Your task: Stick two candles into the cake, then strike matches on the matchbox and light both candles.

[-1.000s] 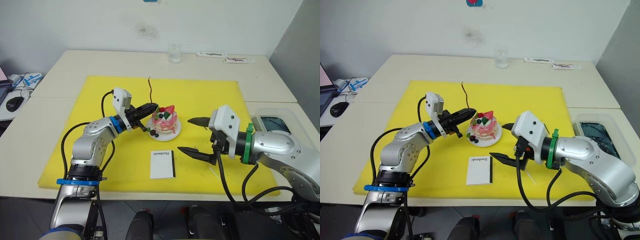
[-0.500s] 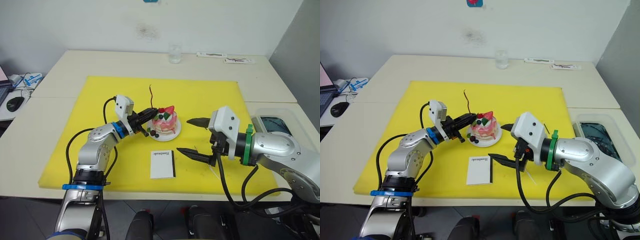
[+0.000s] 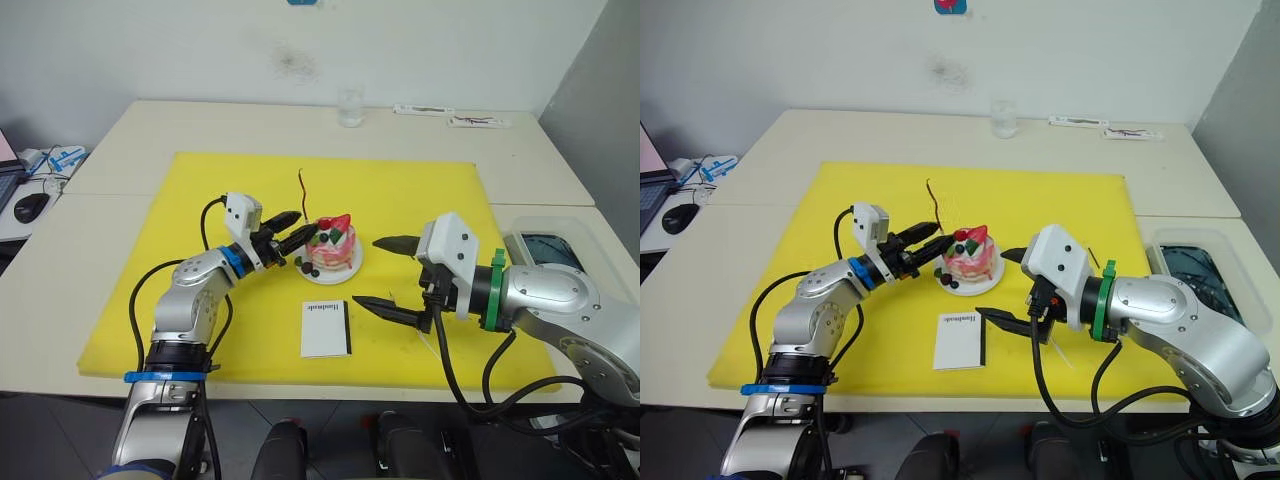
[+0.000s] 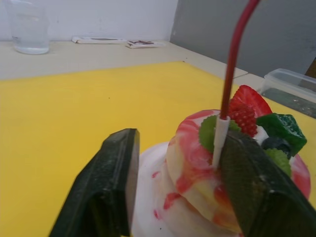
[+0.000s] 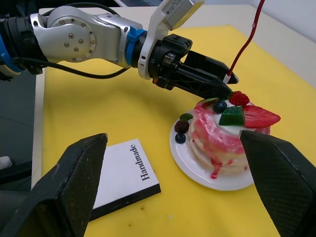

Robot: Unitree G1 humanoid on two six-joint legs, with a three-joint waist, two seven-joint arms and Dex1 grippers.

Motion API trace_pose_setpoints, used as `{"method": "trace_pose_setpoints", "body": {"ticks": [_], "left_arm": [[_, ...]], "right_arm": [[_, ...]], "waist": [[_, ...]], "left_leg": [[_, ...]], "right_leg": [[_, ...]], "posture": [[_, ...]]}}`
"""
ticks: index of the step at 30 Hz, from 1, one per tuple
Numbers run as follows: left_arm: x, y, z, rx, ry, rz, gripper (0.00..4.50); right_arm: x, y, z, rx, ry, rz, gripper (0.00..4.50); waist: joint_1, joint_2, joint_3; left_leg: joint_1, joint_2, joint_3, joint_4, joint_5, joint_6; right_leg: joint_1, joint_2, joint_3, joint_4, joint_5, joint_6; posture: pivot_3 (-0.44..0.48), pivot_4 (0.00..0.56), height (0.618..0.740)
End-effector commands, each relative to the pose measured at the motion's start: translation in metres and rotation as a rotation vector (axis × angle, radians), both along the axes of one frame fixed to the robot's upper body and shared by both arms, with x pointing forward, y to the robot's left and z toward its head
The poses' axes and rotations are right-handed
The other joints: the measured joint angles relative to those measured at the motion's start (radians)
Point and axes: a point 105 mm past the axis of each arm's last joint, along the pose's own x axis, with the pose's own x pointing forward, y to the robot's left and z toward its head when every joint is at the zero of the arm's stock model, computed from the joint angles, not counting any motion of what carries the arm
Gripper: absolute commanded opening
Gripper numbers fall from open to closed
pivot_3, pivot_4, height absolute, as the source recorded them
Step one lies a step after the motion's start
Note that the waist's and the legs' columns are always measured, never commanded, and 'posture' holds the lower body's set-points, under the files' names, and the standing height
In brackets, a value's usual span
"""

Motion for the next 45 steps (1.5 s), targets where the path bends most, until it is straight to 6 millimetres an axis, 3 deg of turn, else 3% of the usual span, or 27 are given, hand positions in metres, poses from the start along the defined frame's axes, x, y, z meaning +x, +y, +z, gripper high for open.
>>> {"method": "trace_pose_setpoints", "body": {"ticks": [1, 9, 13, 16, 19, 27, 32, 38, 45], "left_arm": [[-0.004, 0.007, 0.014, -0.002, -0.038, 0.018, 3.21], [-0.011, 0.019, 0.030, 0.016, -0.088, 0.058, 3.21], [-0.021, 0.035, 0.047, 0.061, -0.132, 0.105, 3.21], [-0.043, 0.041, 0.053, 0.150, -0.145, 0.034, 3.74], [-0.067, 0.042, 0.048, 0.245, -0.095, -0.069, 4.45], [-0.125, 0.006, 0.028, 0.298, 0.071, -0.391, 4.45], [-0.156, -0.022, 0.016, 0.305, 0.142, -0.603, 4.45], [-0.166, -0.034, 0.011, 0.305, 0.160, -0.698, 4.45], [-0.164, -0.036, 0.010, 0.297, 0.148, -0.707, 4.45]], "right_arm": [[-0.003, 0.001, 0.010, 0.022, -0.055, 0.010, 4.50], [-0.001, -0.001, 0.015, 0.049, -0.079, -0.006, 4.50], [0.001, -0.011, 0.020, 0.072, -0.099, -0.049, 4.50], [0.000, -0.025, 0.015, 0.056, -0.098, -0.099, 4.50], [-0.002, -0.038, 0.006, 0.028, -0.086, -0.149, 4.50], [-0.012, -0.075, -0.023, -0.042, 0.003, -0.285, 4.50], [-0.024, -0.081, -0.051, -0.067, 0.088, -0.352, 4.50], [-0.028, -0.077, -0.080, -0.088, 0.133, -0.419, 4.50], [-0.027, -0.072, -0.091, -0.117, 0.150, -0.443, 4.50]], "waist": [[-0.001, 0.000, 0.000], [-0.001, 0.000, 0.000], [-0.001, 0.000, 0.000], [-0.002, 0.000, 0.000], [-0.002, 0.000, 0.000], [0.000, 0.000, 0.000], [-0.002, 0.000, 0.000], [-0.003, 0.000, 0.000], [-0.003, 0.000, 0.000]], "left_leg": [[0.000, 0.000, 0.000, 0.000, 0.000, 0.000], [0.000, 0.000, 0.000, 0.000, 0.000, 0.000], [0.000, 0.000, 0.000, 0.000, 0.000, 0.000], [0.000, 0.000, 0.000, -0.001, 0.000, 0.000], [0.000, 0.001, 0.000, -0.001, 0.000, 0.000], [0.001, 0.001, 0.001, 0.000, 0.000, 0.000], [0.002, 0.001, 0.001, 0.000, 0.000, 0.000], [0.002, 0.001, 0.001, 0.000, 0.000, 0.000], [0.002, 0.001, 0.001, 0.001, 0.000, 0.000]], "right_leg": [[0.000, 0.000, 0.000, 0.000, 0.000, 0.000], [0.000, 0.000, 0.000, 0.000, 0.000, 0.000], [0.000, 0.000, 0.000, 0.000, 0.000, 0.000], [-0.001, 0.000, 0.000, 0.000, 0.000, -0.001], [-0.001, 0.000, 0.000, 0.000, -0.001, -0.001], [0.000, 0.000, 0.000, 0.000, -0.003, -0.005], [0.000, 0.000, 0.001, 0.000, -0.003, -0.005], [0.000, 0.000, 0.001, 0.001, -0.003, -0.005], [0.000, 0.000, 0.001, 0.000, -0.003, -0.005]], "posture": [[0.000, 0.150, 0.740], [0.000, 0.150, 0.740], [0.000, 0.150, 0.740], [0.000, 0.150, 0.740], [0.000, 0.150, 0.740], [0.000, 0.150, 0.740], [0.000, 0.150, 0.740], [0.000, 0.150, 0.740], [0.000, 0.150, 0.740]]}}
